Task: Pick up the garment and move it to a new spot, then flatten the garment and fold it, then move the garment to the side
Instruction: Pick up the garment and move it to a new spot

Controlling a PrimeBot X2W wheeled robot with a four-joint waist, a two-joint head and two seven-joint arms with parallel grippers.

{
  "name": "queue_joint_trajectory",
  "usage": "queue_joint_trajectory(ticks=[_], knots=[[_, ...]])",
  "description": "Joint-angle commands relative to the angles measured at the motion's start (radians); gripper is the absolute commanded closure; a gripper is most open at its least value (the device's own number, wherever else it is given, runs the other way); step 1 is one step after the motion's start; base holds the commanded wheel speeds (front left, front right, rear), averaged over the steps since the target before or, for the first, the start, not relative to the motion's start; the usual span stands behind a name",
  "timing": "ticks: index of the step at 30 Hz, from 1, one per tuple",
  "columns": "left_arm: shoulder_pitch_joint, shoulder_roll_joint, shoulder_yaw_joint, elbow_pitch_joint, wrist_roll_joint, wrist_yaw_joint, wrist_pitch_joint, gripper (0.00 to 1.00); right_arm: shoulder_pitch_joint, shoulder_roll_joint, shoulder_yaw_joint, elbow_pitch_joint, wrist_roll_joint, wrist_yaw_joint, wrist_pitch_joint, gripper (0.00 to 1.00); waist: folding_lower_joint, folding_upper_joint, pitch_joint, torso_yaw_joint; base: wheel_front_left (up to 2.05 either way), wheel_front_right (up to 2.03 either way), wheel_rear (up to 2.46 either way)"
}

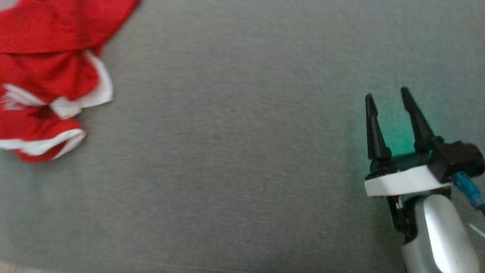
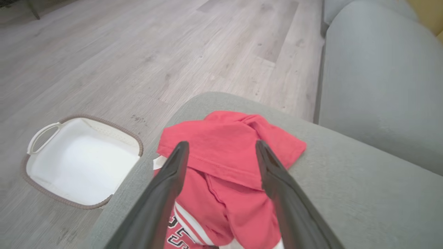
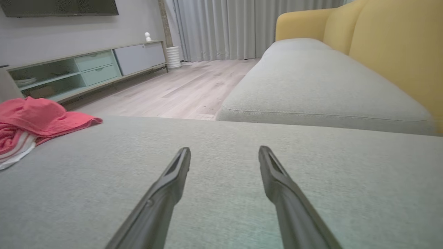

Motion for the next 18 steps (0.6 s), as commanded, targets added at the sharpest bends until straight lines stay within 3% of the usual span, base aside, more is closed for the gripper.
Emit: queue_joint_trajectory(ticks=[1,5,10,15,16,17,18], knots=[[-0.036,0.075,0.050,-0.026,0.000,0.006,0.010,0.00,-0.024,-0.003,0.024,-0.039,-0.008,0.008,0.001,0.00,-0.0003,0.0000,0.118,-0.118,0.00,0.00,0.00],[-0.040,0.138,0.083,0.014,0.008,0.032,0.048,0.00,-0.028,-0.003,0.013,-0.071,-0.002,0.008,-0.009,0.00,-0.0003,0.0000,0.183,-0.181,0.00,0.00,0.00],[-0.048,0.176,0.097,0.100,0.005,0.029,0.061,0.00,-0.035,-0.003,0.011,-0.086,0.008,0.008,-0.022,0.00,-0.0003,0.0000,0.228,-0.231,0.00,0.00,0.00],[-0.016,0.218,0.058,0.169,0.036,0.063,0.175,0.00,-0.041,-0.003,0.014,-0.087,0.019,0.008,-0.035,0.00,-0.0003,0.0000,0.237,-0.253,0.00,0.00,0.00],[-0.012,0.226,0.052,0.165,0.043,0.064,0.181,0.56,-0.041,-0.003,0.013,-0.086,0.021,0.008,-0.038,0.00,-0.0003,0.0000,0.235,-0.254,0.00,0.00,0.00],[-0.011,0.234,0.048,0.157,0.055,0.062,0.169,1.00,-0.041,-0.003,0.012,-0.083,0.023,0.008,-0.039,0.00,-0.0003,0.0000,0.231,-0.254,0.00,0.00,0.00],[-0.009,0.241,0.040,0.151,0.065,0.056,0.161,1.00,-0.040,-0.003,0.011,-0.079,0.026,0.008,-0.041,0.00,-0.0003,0.0000,0.222,-0.251,0.00,0.00,0.00]])
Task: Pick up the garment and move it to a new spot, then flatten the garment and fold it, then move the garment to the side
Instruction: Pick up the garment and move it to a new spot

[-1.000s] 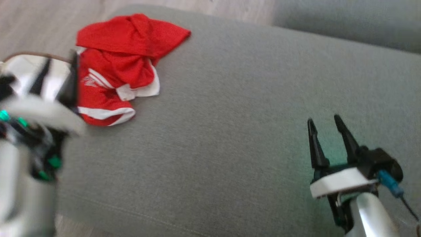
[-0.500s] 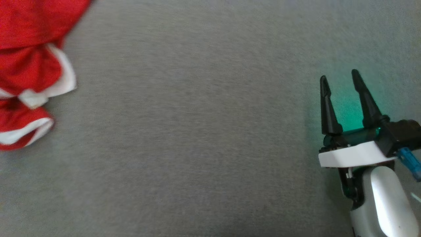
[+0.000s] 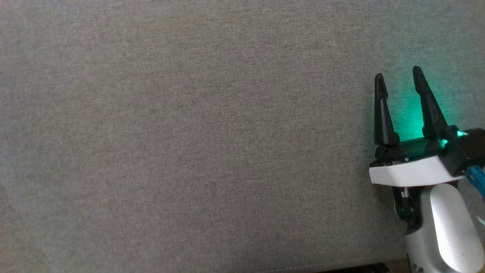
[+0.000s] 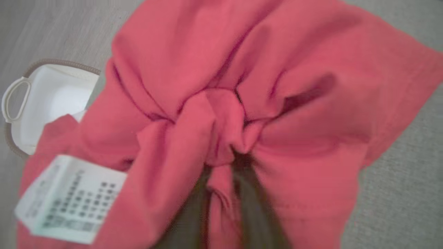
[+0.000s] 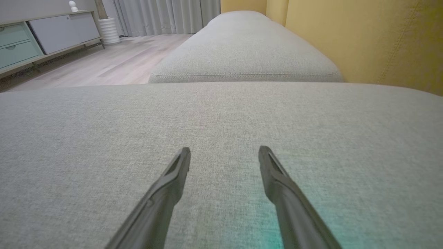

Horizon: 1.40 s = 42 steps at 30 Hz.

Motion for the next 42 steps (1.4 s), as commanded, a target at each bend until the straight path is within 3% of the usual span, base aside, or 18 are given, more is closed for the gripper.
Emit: queue_joint_trajectory(ticks=[1,7,14,21,27,33,42], knots=[[0.009,0.072,0.014,-0.028,0.020,-0.009,-0.010,1.00,0.004,-0.003,0.018,-0.023,0.011,0.008,-0.010,0.00,-0.0002,0.0001,-0.017,0.004,0.00,0.00,0.00],[-0.043,0.113,-0.021,-0.071,0.090,-0.046,-0.135,1.00,0.008,-0.003,0.021,0.011,0.028,0.008,-0.021,0.00,-0.0002,0.0001,-0.118,0.041,0.00,0.00,0.00],[-0.185,0.098,-0.100,-0.167,0.142,-0.108,-0.274,1.00,0.041,-0.003,0.031,0.077,0.068,0.008,-0.036,0.00,-0.0002,0.0001,-0.327,0.082,0.00,0.00,0.00],[-0.332,-0.008,-0.198,-0.239,0.120,-0.170,-0.334,1.00,0.077,-0.003,0.034,0.105,0.090,0.008,-0.042,0.00,-0.0002,0.0001,-0.454,0.070,0.00,0.00,0.00],[-0.408,-0.168,-0.319,-0.306,0.081,-0.194,-0.356,1.00,0.110,-0.003,0.035,0.112,0.103,0.008,-0.040,0.00,-0.0002,0.0001,-0.518,0.031,0.00,0.00,0.00],[-0.312,-0.303,-0.459,-0.326,0.027,-0.211,-0.363,1.00,0.114,-0.003,0.049,0.100,0.111,0.008,-0.030,0.00,-0.0002,0.0001,-0.524,-0.046,0.00,0.00,0.00],[-0.062,-0.399,-0.614,-0.171,0.088,-0.201,-0.507,1.00,0.087,-0.003,0.072,0.081,0.114,0.008,-0.016,0.00,-0.0002,0.0001,-0.475,-0.173,0.00,0.00,0.00]])
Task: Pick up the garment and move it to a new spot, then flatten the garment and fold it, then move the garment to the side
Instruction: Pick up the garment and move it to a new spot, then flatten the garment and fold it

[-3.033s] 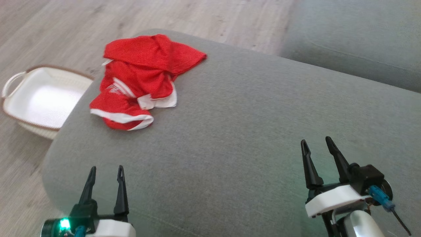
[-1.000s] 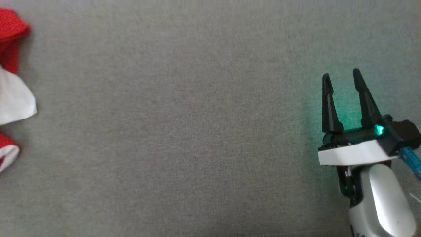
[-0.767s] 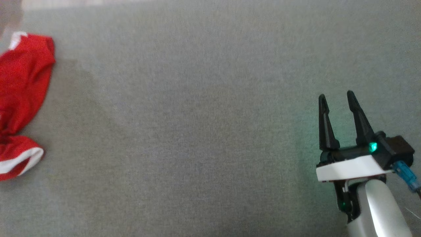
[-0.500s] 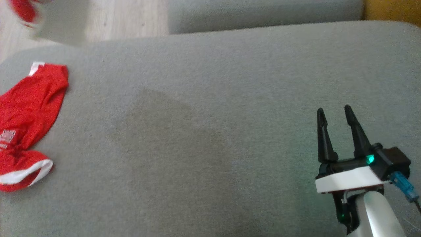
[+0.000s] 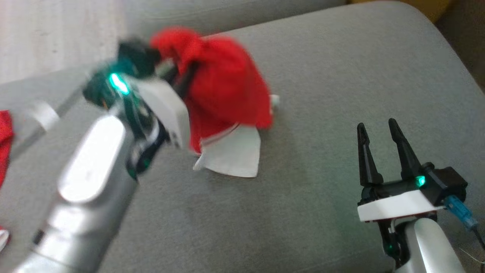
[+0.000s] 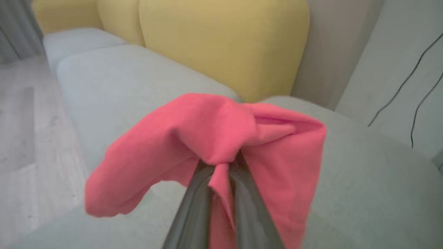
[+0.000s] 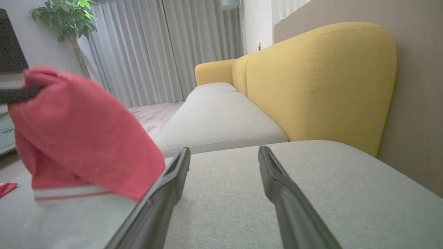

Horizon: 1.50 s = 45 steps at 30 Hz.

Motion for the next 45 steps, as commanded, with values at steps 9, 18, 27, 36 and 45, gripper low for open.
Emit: queue_joint_trajectory(ticks=[9,18,27,36,45], knots=[[0.120,-0.083,0.035,0.177,0.002,0.076,-0.236,0.00,-0.029,-0.004,0.011,-0.036,0.006,0.008,0.008,0.00,-0.0001,-0.0001,0.010,-0.026,0.00,0.00,0.00],[0.323,-0.065,0.134,0.068,-0.017,0.105,-0.581,0.00,0.006,-0.004,-0.001,-0.044,-0.014,0.008,0.035,0.00,-0.0001,-0.0001,-0.046,0.057,0.00,0.00,0.00],[0.528,0.023,0.252,-0.073,0.055,0.209,-0.658,0.00,0.051,-0.004,-0.025,-0.036,-0.023,0.008,0.075,0.00,-0.0001,-0.0001,-0.083,0.128,0.00,0.00,0.00],[0.700,0.042,0.329,-0.146,0.096,0.240,-0.660,0.00,0.083,-0.004,-0.030,0.007,0.000,0.008,0.100,0.00,-0.0001,-0.0001,-0.107,0.153,0.00,0.00,0.00],[0.706,0.044,0.317,-0.173,0.096,0.246,-0.648,0.00,0.070,-0.004,0.002,0.018,-0.001,0.008,0.110,0.00,-0.0001,-0.0001,-0.103,0.158,0.00,0.00,0.00]])
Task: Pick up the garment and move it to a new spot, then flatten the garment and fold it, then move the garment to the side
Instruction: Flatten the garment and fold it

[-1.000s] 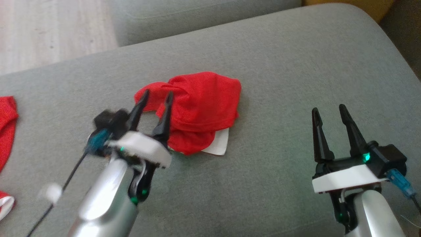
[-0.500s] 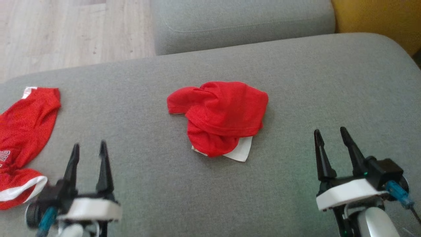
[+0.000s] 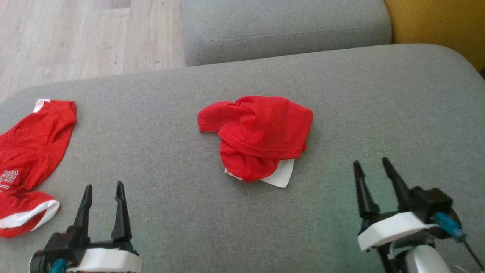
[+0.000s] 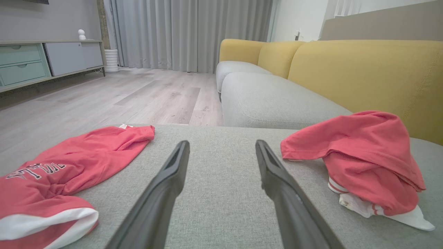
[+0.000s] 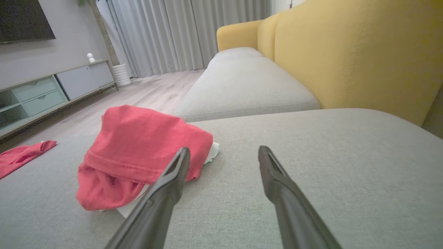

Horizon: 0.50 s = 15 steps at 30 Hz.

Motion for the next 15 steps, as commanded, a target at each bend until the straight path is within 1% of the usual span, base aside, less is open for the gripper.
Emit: queue_joint_trajectory(ticks=[1,3,6,9,15], knots=[[-0.054,0.026,0.035,-0.029,0.003,-0.001,-0.002,0.00,-0.041,-0.005,0.040,-0.023,0.001,0.008,0.003,0.00,0.0001,-0.0001,0.005,-0.001,0.00,0.00,0.00],[-0.059,0.026,0.034,-0.027,-0.001,-0.004,-0.002,0.00,-0.062,-0.005,0.074,-0.014,0.004,0.008,0.022,0.00,0.0001,-0.0001,0.013,-0.002,0.00,0.00,0.00],[-0.069,0.026,0.035,-0.024,-0.004,-0.007,-0.003,0.00,-0.123,-0.005,0.154,0.034,-0.024,0.008,0.089,0.00,0.0001,-0.0001,0.030,-0.002,0.00,0.00,0.00],[-0.084,0.024,0.031,-0.022,-0.006,-0.011,-0.003,0.00,-0.204,-0.005,0.215,0.130,-0.091,0.008,0.140,0.00,0.0001,-0.0001,0.051,0.008,0.00,0.00,0.00],[-0.130,0.015,0.009,-0.020,-0.002,-0.026,0.000,0.00,-0.353,-0.005,0.250,0.350,-0.198,0.008,0.129,0.00,0.0001,-0.0001,0.090,0.052,0.00,0.00,0.00]])
